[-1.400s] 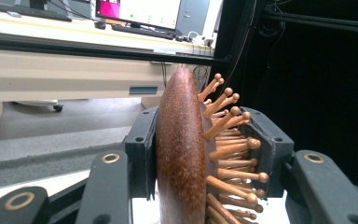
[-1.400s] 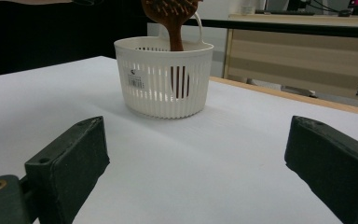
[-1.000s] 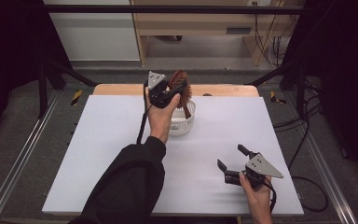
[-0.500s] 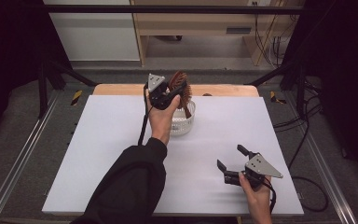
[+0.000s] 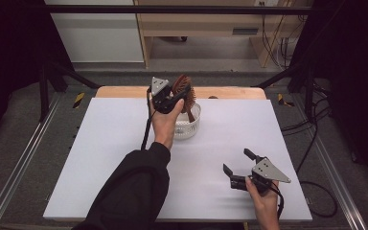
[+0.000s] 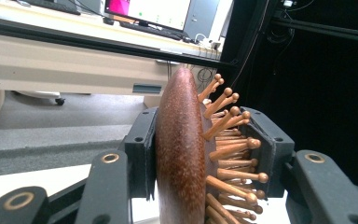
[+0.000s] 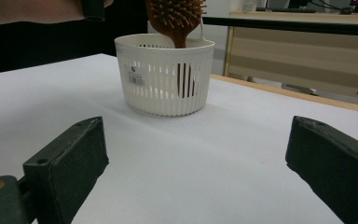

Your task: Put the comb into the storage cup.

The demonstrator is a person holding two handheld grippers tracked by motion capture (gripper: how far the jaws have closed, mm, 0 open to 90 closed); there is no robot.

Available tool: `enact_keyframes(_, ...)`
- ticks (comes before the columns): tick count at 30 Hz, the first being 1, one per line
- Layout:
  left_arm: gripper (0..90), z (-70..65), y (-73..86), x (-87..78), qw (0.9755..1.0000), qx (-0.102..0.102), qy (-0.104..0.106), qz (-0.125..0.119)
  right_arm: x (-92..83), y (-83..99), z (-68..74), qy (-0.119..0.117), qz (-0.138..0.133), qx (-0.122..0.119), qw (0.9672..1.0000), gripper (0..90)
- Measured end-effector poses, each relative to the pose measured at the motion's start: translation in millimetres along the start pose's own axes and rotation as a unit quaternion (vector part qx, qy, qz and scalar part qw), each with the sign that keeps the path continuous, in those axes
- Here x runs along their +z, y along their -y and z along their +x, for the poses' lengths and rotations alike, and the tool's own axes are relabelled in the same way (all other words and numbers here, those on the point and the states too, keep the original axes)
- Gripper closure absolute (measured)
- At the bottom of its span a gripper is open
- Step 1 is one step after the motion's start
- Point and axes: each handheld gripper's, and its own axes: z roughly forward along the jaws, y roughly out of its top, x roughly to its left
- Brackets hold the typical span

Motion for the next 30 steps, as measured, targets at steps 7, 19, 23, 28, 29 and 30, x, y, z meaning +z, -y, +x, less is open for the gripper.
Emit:
enact_keyframes(7,49.8,2.2,1.5,0.7,1.0,-0.004,-0.001,0.002,-0.1,0.1,-0.1,0.0,0.0,0.002,1.0,5.3)
enact_keyframes(19,49.6,4.3,1.9,0.4,1.0,-0.002,0.001,0.005,-0.1,0.2,-0.2,0.0,-0.001,0.003,1.0,5.3)
enact_keyframes(23,49.2,5.9,1.8,-0.5,1.0,-0.001,0.002,0.006,-0.2,0.2,-0.4,0.0,-0.001,0.002,1.0,5.3)
enact_keyframes(28,48.7,9.4,1.8,-3.3,0.9999,0.002,0.007,0.009,0.0,0.3,-0.2,0.0,0.0,0.002,1.0,5.3)
enact_keyframes(29,48.7,10.2,1.9,-3.8,0.9999,0.002,0.008,0.009,0.1,0.3,-0.2,0.0,0.0,0.002,1.0,5.3)
enact_keyframes(30,48.5,11.0,1.8,-4.5,0.9999,0.004,0.008,0.011,0.2,0.4,-0.2,0.0,0.0,0.002,1.0,5.3)
